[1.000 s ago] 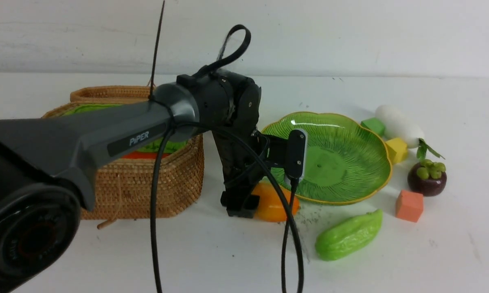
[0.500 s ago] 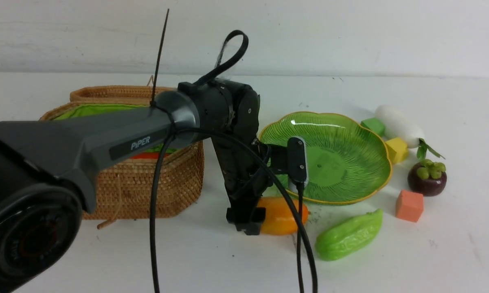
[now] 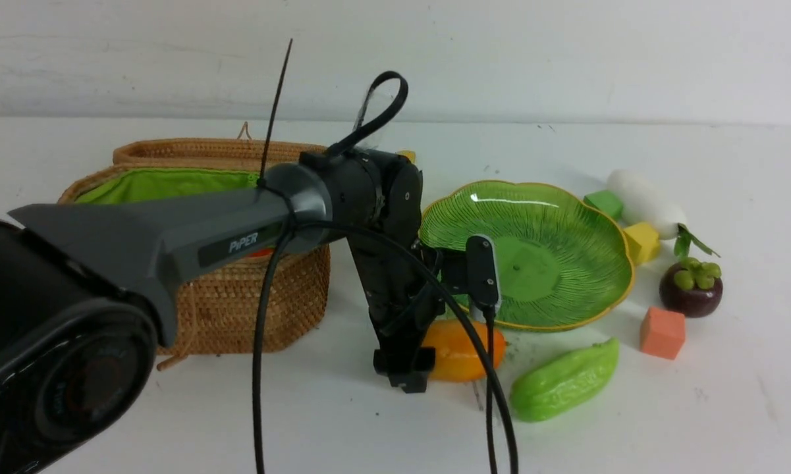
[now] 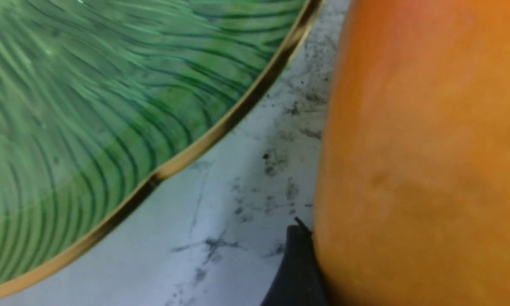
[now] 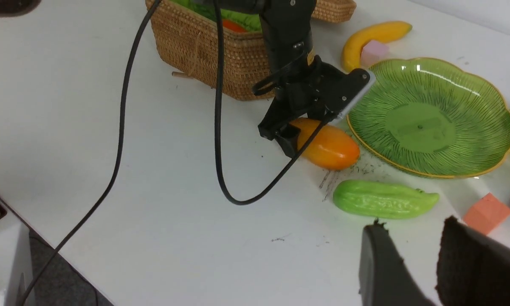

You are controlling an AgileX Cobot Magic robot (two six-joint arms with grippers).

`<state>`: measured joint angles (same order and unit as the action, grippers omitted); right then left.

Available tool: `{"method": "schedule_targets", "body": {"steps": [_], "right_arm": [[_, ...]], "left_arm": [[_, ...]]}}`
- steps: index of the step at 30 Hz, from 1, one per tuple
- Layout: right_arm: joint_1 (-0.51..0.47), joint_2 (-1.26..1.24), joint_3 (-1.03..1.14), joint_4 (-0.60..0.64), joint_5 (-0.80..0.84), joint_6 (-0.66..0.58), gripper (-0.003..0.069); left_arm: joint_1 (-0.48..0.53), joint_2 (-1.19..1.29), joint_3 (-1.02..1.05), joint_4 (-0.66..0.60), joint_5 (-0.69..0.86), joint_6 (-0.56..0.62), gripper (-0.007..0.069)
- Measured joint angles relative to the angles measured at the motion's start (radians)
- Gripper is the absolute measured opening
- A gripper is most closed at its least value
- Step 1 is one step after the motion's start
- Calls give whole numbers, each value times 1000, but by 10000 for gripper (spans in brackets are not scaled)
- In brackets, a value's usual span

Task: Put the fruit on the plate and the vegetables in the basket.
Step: Grab the mango with your left arm and place it on the right plate

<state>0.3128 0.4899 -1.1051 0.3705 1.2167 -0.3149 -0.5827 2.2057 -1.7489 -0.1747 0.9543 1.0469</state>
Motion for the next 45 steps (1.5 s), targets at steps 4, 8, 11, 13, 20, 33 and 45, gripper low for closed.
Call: {"method": "schedule_targets", "body": {"steps": [4,8,11,13,20,33,45], "right_arm": [[0,0,0,0,12,0,215],[0,0,0,0,15,0,215],[0,0,0,0,8,0,215],[0,0,0,-16,-13,13,215],[0,0,0,-219,-169,226,219],[0,0,0,-280,-178,315,223],[0,0,0,-280,-129,315,234]], "left_arm": [[0,0,0,0,31,0,519],[0,-15,0,9,85,0,519],[0,-50,0,13,125,-5,519],[0,-89,1,12,134,-28,519],[0,-239,1,-91,-78,-297,519],[-1,-50,-69,-366,-540,-363,519],[-1,-10,-87,-375,-567,-374,647]]}}
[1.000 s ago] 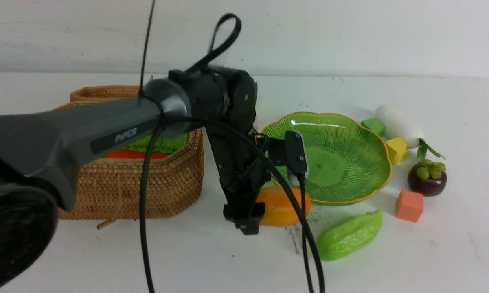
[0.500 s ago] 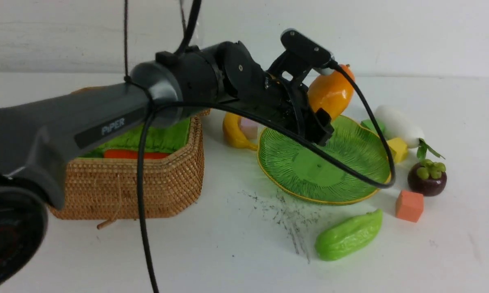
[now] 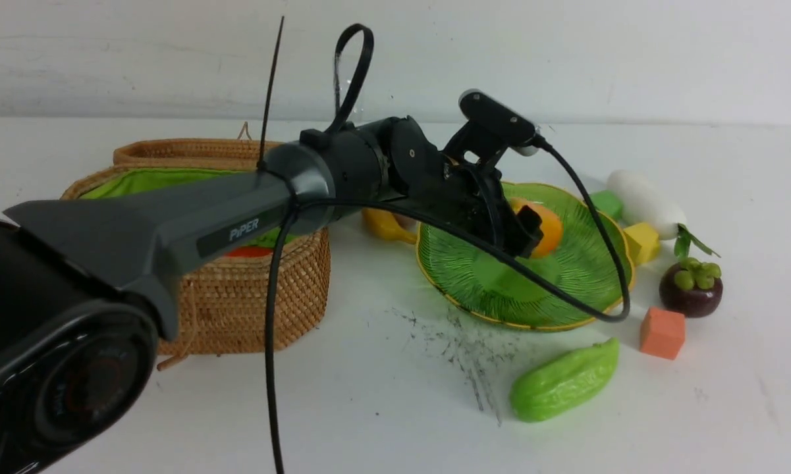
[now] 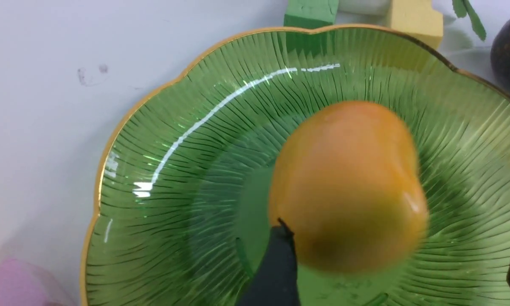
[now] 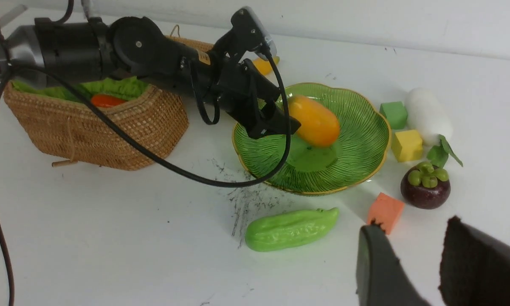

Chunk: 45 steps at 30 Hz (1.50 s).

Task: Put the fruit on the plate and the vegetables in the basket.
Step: Grab the mango with your left arm and place it on the right plate, then use the left arm to grab a banana and put it into the right plate

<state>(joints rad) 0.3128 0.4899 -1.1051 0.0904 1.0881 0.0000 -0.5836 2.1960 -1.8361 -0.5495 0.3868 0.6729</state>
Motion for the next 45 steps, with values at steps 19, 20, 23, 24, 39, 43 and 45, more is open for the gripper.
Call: {"method": "schedule_targets", "body": {"steps": [19,20,23,24,39,43,45], "right_arm": [[0,0,0,0,0,0,236],[0,0,0,0,0,0,236],[0,0,0,0,0,0,236],[0,0,0,0,0,0,236],[0,30,0,0,2,0,236],[0,33,18,0,3,0,236],[0,39,33,0,3,0,236]], "left_arm": [[0,-280,-1,306,410,-504,-13],[0,-287,-1,367,473,-569,-13],[0,-289,-1,446,542,-654,-13],[0,-289,-1,446,542,-660,-13],[89,53,-517,635,597,-799,-13],[130,183,-648,654,590,-800,-11],[142,231,-671,664,552,-800,18]]}}
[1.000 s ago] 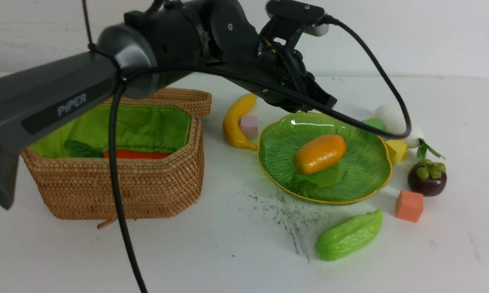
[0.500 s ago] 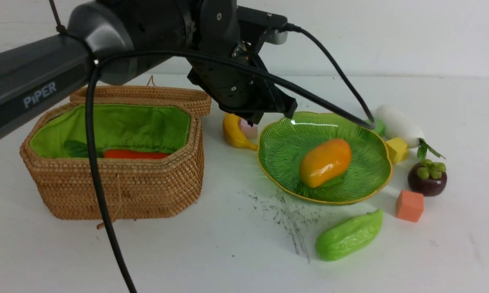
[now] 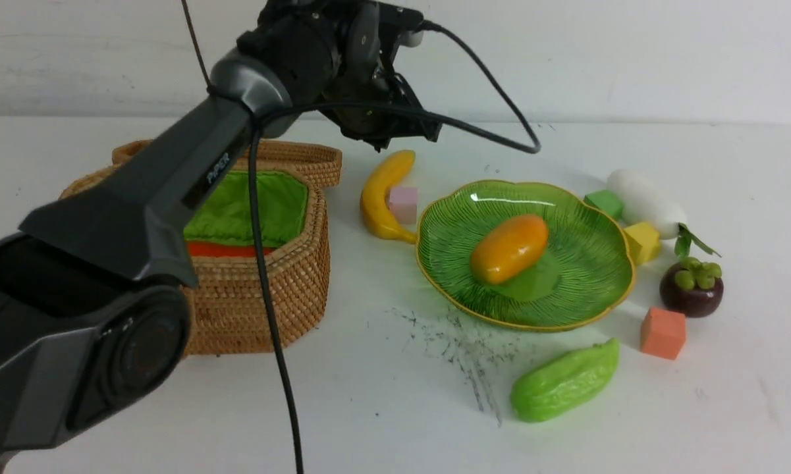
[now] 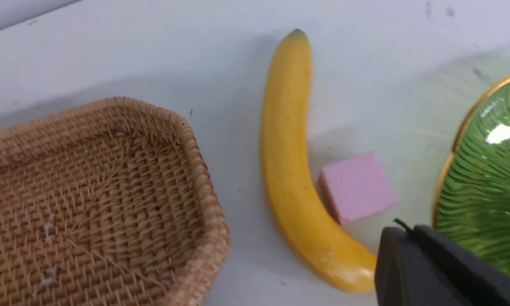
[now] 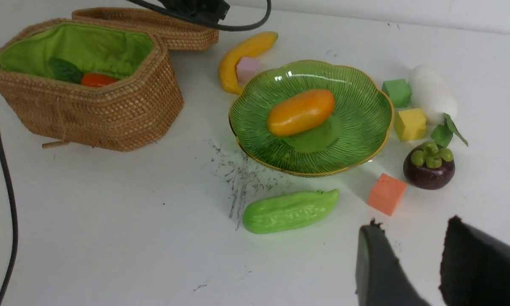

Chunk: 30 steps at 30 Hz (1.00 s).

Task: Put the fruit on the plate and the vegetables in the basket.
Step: Use the left arm to grab a banana and put it into the right plate

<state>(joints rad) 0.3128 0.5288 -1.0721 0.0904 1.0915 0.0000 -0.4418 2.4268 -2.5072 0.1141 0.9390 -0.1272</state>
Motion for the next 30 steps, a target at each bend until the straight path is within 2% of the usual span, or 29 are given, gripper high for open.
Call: {"method": "schedule_targets", "body": {"steps": [3,8,12,15,30], "right_arm": [[0,2,18,7,0,0,236],[0,2,20,65,1,0,236],[0,2,20,93,1,0,236],[0,2,20,98,1,0,237],[0,2,20,101,2,-21,237]], "left_arm": [[1,35,-8,19,-51,0,129],[-3,70,-10,92,-101,0,356],[3,94,-11,114,-133,-20,455],[9,120,-11,131,-159,-33,481],[21,172,-11,113,-207,-34,482]]}}
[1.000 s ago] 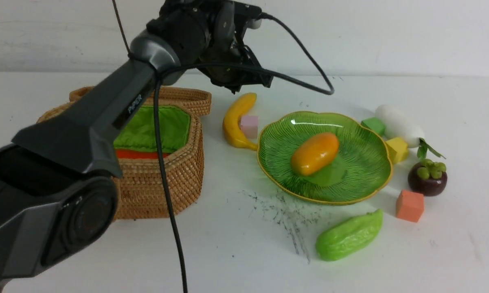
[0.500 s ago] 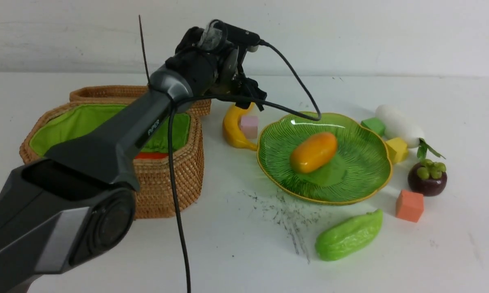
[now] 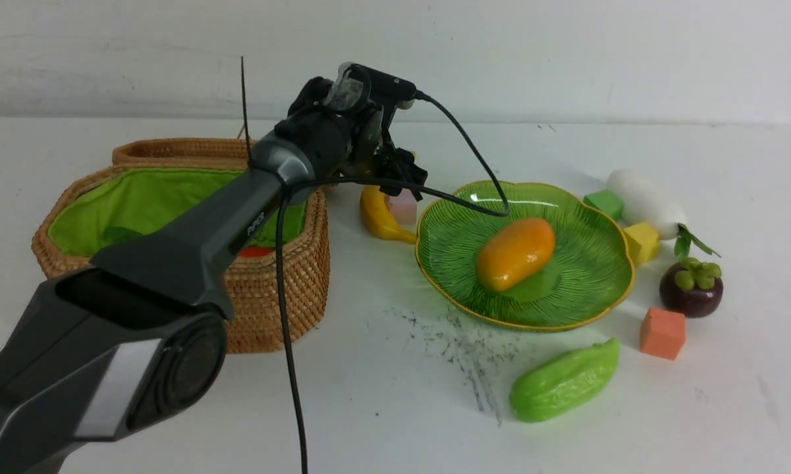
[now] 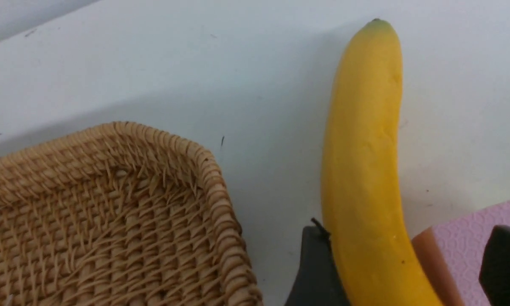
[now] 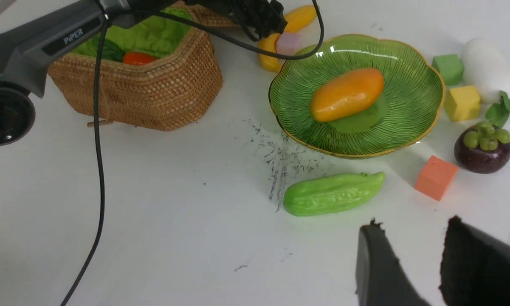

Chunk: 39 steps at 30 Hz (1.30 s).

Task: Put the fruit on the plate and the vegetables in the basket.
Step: Use the left arm to grab a banana and put it into the right plate

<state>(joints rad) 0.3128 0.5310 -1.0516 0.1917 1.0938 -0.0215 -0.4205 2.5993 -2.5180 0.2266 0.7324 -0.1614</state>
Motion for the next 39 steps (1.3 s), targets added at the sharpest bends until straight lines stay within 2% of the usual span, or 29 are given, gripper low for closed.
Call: {"method": "schedule_targets", "body": {"steps": [6,13,18,31,39], "right_arm": [[0,0,0,-3,0,-1,237],[0,0,0,-7,2,-1,237],[0,0,0,-15,5,-1,237],[0,0,0,-18,12,-2,237],[0,0,0,-20,23,-2,237]], "left_arm": [[0,0,0,-15,7,0,463],[0,0,0,-35,35,0,370],[0,0,0,-47,45,6,335],[0,0,0,-60,73,8,334],[0,0,0,-77,105,8,424]]}}
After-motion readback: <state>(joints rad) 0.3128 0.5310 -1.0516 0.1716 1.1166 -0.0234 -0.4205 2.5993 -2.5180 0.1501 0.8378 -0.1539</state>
